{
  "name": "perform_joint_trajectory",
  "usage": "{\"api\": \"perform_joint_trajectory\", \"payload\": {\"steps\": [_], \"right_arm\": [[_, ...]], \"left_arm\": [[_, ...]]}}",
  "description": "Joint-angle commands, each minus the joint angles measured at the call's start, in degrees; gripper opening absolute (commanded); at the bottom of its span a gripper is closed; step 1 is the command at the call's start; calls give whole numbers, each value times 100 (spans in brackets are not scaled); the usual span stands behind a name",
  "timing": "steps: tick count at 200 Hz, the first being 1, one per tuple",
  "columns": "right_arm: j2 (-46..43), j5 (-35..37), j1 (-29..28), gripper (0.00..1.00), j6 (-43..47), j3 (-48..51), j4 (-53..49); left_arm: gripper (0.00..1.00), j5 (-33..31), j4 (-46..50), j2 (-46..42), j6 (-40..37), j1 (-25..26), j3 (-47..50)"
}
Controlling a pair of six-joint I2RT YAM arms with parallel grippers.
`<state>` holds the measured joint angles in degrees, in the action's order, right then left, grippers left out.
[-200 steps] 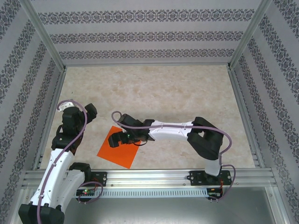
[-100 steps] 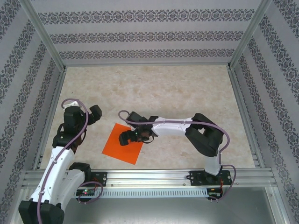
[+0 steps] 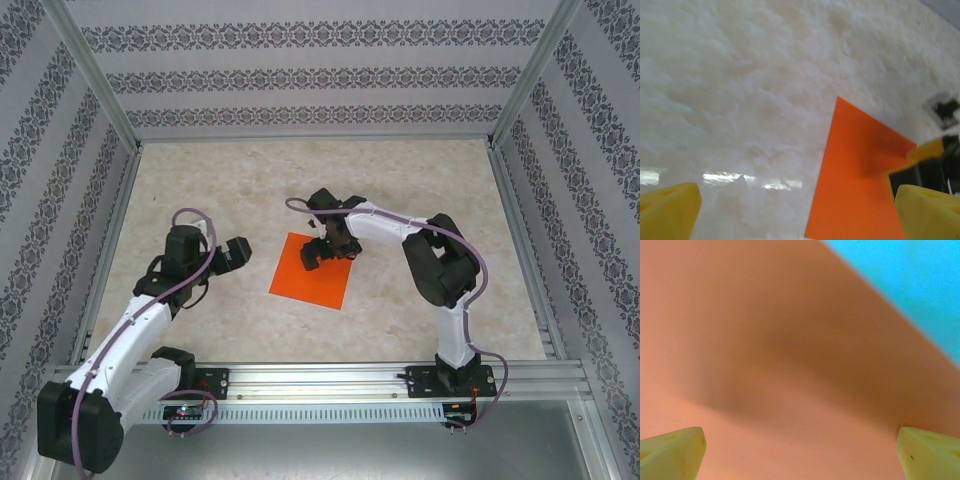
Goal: Fold a paper plane with a square sheet of paper (pick it up from the middle)
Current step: Move the square sheet of paper to the center of the table.
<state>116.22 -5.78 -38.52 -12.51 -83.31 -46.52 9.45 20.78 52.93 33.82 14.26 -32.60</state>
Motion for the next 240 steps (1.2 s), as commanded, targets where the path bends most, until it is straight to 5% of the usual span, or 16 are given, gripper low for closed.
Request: {"api": "perform_joint_trajectory", "payload": {"steps": [1, 42, 104, 196, 217, 240], "right_arm": [[-328, 175, -44, 98, 207, -414, -532], [-926, -1227, -624, 92, -1910, 452, 1661], [-529, -989, -1491, 89, -3134, 1067, 2480], [-1625, -1330, -1094, 88, -2441, 3151, 2110], [-1973, -1385, -877, 88, -2063, 3079, 1734], [-2412, -631, -867, 91, -1838, 2504, 1017]], "left_arm": [[100, -362, -36, 104, 110, 235, -48], [100, -1592, 664, -276, 42, 236, -100], [100, -1593, 740, -534, -259, 235, -291], [100, -209, 416, 267, -609, 286, -672], [100, 17, 282, 541, -704, 476, -702], [100, 13, 329, 983, -672, 786, -810]]}}
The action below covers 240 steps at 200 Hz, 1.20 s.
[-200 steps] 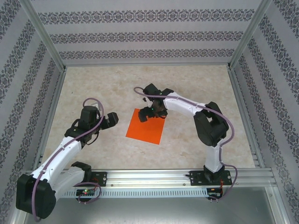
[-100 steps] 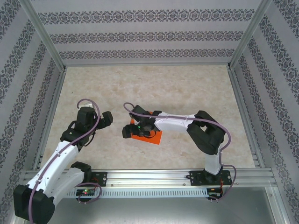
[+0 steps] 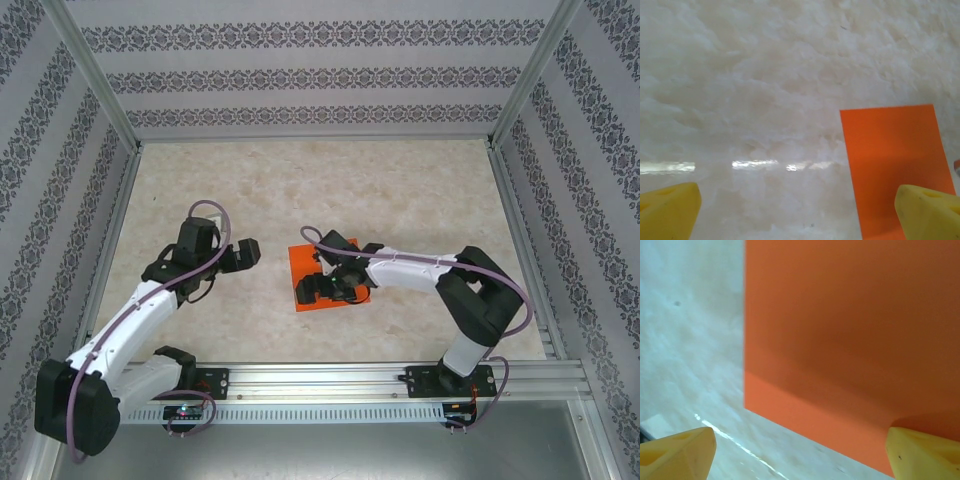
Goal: Fold a paper plane with a square sheet of paper (pick it up from the middle)
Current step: Move the square sheet of paper to the center of the table, then fold the square sheet of paper in half at the center of the table.
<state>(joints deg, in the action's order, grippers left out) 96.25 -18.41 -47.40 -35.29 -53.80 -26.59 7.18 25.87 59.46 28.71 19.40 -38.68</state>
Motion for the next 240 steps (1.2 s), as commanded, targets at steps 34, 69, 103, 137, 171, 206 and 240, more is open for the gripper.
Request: {"api": "perform_joint_trajectory", "payload": {"steps": [34, 69, 103, 137, 171, 206, 240], "right_arm": [[-268, 2743, -215, 98, 13, -1370, -1837], [859, 3188, -273, 98, 42, -2535, -2794], [1348, 2803, -232, 98, 13, -2759, -2537], [1654, 2439, -86, 97, -38, -2796, -2348], [1941, 2230, -53, 96, 28, -2890, -2325], [2221, 2081, -17, 97, 87, -2877, -2310], [2435, 1866, -24, 95, 22, -2645, -2150]], "left_arm": [[100, 33, -371, 715, 143, 396, -122], [100, -194, -499, 781, 243, 390, -28], [100, -282, -616, 838, 387, 396, 61], [100, -118, -779, 834, 382, 390, 153], [100, 61, -863, 833, 277, 394, 161], [100, 304, -1019, 802, 222, 397, 203], [100, 367, -1120, 848, 223, 395, 233]]}}
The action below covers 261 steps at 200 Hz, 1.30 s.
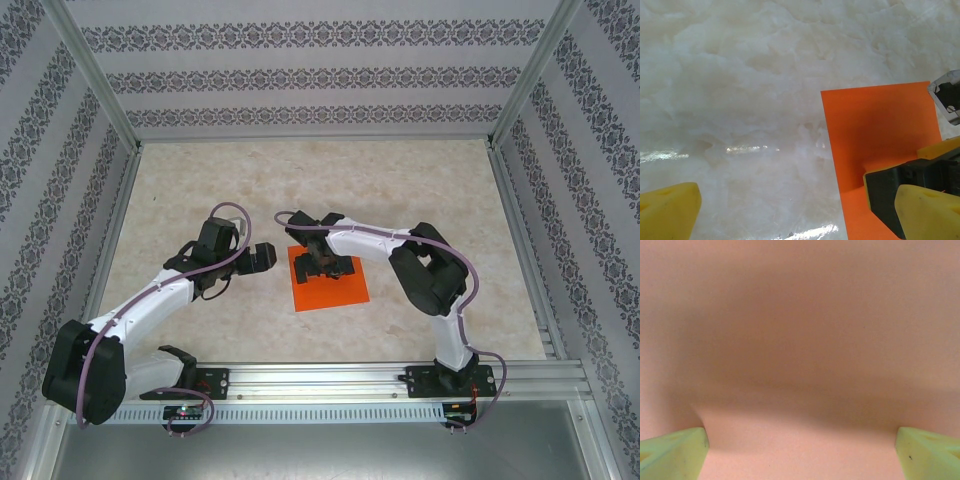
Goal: Fold a paper plane with a square sheet of paper (pick it up from the middle)
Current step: Fold the square sheet of paper in half at the center of the table.
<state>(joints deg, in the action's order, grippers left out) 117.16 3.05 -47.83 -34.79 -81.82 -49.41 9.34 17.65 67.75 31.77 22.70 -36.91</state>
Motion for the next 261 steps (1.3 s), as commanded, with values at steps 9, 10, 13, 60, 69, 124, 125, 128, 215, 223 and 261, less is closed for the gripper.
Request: {"api": "perform_joint_trajectory", "payload": {"steps": [9, 10, 13, 60, 69, 124, 125, 128, 215, 223, 261], "right_arm": [[383, -279, 18, 93, -55, 209, 142], [385, -274, 10, 93, -59, 214, 142], [391, -264, 3, 93, -63, 233, 142], [318, -210, -24, 85, -56, 212, 121], [285, -213, -24, 83, -32, 170, 103], [-278, -355, 26, 66, -52, -79, 175], [-289, -352, 27, 66, -58, -79, 180], [-331, -345, 36, 64, -64, -80, 197], [-1877, -1741, 443, 38, -824, 948, 2144], [-2105, -1943, 532, 38, -1109, 1273, 2713], [-2460, -2263, 938, 39, -1896, 2566, 4268]], "left_arm": [[100, 147, -250, 40, -90, 67, 26], [100, 142, -247, 43, -91, 63, 17], [100, 145, -233, 45, -92, 62, 12], [100, 105, -190, 9, -68, 60, 16], [100, 118, -183, 8, -63, 64, -5], [100, 89, -69, -12, -83, 62, -89], [100, 87, -69, -10, -83, 65, -93], [100, 86, -62, -15, -79, 61, -96], [100, 42, 81, -96, -44, 60, -275], [100, 87, 77, -95, -44, 64, -303], [100, 422, -179, -20, 23, 79, -337]]}}
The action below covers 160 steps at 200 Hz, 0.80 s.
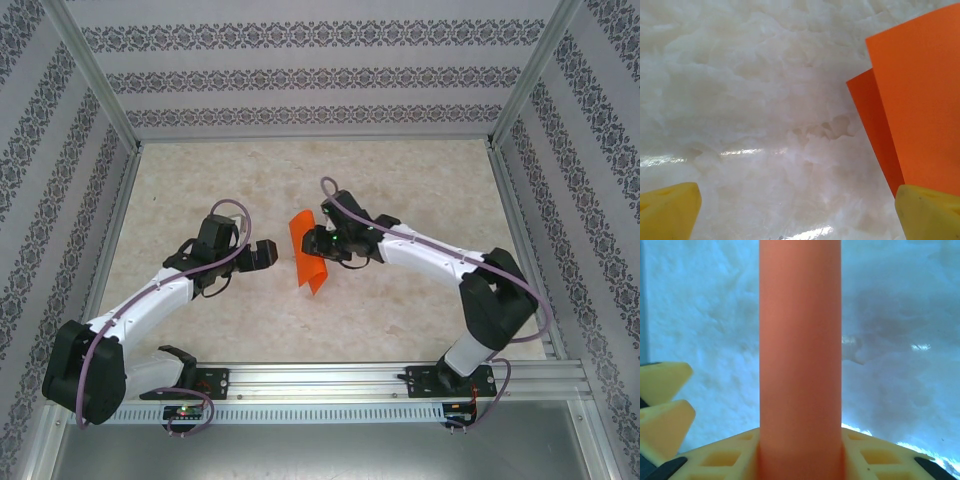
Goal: Fold a paper plane with a square sheet of paper (pick it up from the middle)
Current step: Fold the square sheet of paper in half at the center of the table.
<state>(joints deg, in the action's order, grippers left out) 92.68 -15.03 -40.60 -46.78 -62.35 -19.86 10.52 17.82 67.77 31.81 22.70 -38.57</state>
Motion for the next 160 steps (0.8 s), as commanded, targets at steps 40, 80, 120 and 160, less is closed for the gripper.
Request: {"api": "perform_joint_trajectory", "payload": {"steps": [40, 80, 120, 160], "right_arm": [[-75, -365, 496, 45, -1024, 1662, 2139], [-252, -190, 578, 63, -608, 1877, 1565], [-329, -10, 649, 68, 150, 1640, 456], [-128, 167, 698, 68, 929, 1175, -527]], "left_arm": [[100, 490, -317, 312, 9, 325, -416], [100, 481, -315, 705, -61, 672, -673], [93, 21, -1, 1004, -166, 1047, -983], [84, -37, -109, 1263, 27, 1324, -1111]]}}
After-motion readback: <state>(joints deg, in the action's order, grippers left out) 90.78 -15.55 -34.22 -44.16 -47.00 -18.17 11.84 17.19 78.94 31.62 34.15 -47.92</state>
